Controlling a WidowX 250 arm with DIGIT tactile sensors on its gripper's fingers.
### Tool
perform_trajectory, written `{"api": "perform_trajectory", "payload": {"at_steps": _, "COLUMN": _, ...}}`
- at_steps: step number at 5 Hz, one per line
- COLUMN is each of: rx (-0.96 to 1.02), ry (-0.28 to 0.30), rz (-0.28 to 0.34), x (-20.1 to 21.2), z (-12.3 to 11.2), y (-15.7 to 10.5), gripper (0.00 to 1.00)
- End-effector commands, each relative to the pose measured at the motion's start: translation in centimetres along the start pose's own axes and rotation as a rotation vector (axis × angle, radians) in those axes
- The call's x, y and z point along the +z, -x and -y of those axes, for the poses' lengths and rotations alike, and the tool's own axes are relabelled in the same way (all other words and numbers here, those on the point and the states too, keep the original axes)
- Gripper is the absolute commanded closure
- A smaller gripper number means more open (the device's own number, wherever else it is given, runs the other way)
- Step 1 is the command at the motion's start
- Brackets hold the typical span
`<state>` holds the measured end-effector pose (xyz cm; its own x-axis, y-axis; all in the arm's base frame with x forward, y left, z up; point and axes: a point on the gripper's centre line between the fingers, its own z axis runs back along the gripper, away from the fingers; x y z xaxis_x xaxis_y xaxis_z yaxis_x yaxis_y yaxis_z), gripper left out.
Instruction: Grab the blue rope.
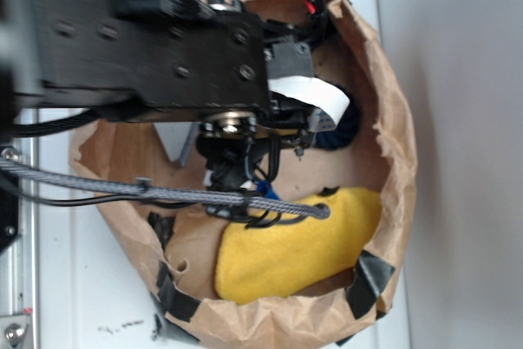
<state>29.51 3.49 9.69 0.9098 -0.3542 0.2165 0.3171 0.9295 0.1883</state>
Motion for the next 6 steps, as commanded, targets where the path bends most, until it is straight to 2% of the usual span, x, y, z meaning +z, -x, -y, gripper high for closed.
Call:
{"api": "perform_trajectory", "payload": {"at_steps": 1, "rx": 0.005, "ry": 0.043, "rz": 0.003, "x": -2.4, "z": -1.8, "y": -2.2, "gripper": 0.00}}
{"api": "perform_trajectory", "payload": {"at_steps": 2, "rx": 0.006, "ry": 0.062, "rz": -0.020, "x": -3.0, "z": -2.0, "y": -2.4, "gripper": 0.00}}
{"api": "perform_trajectory", "payload": {"at_steps": 4, "rx": -0.019, "ry": 0.133, "rz": 0.027, "x": -4.8, "z": -0.8, "y": -2.8, "gripper": 0.00}}
{"api": "perform_trajectory", "payload": {"at_steps": 5, "rx": -0.048, "ry": 0.144, "rz": 0.023, "x": -5.2, "z": 0.1, "y": -2.8, "gripper": 0.00}}
{"api": "perform_trajectory", "payload": {"at_steps": 6, "rx": -0.056, "ry": 0.130, "rz": 0.036, "x": -5.5, "z": 0.5, "y": -2.7, "gripper": 0.00}}
